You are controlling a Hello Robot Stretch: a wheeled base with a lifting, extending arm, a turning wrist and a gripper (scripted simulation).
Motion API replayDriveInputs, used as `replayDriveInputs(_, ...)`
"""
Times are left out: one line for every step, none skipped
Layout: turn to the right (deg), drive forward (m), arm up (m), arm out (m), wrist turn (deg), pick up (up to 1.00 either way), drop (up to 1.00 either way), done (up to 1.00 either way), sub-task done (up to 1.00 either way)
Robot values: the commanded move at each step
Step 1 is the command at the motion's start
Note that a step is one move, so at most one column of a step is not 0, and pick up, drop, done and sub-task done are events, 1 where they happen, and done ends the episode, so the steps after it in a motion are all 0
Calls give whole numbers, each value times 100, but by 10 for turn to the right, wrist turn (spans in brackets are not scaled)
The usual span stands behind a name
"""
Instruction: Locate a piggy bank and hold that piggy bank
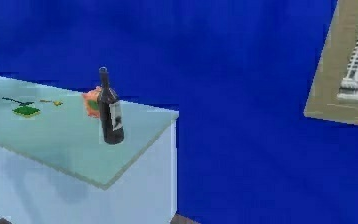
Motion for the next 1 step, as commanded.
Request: replayDriveInputs(0, 55, 0, 0, 0, 0, 0, 0, 0)
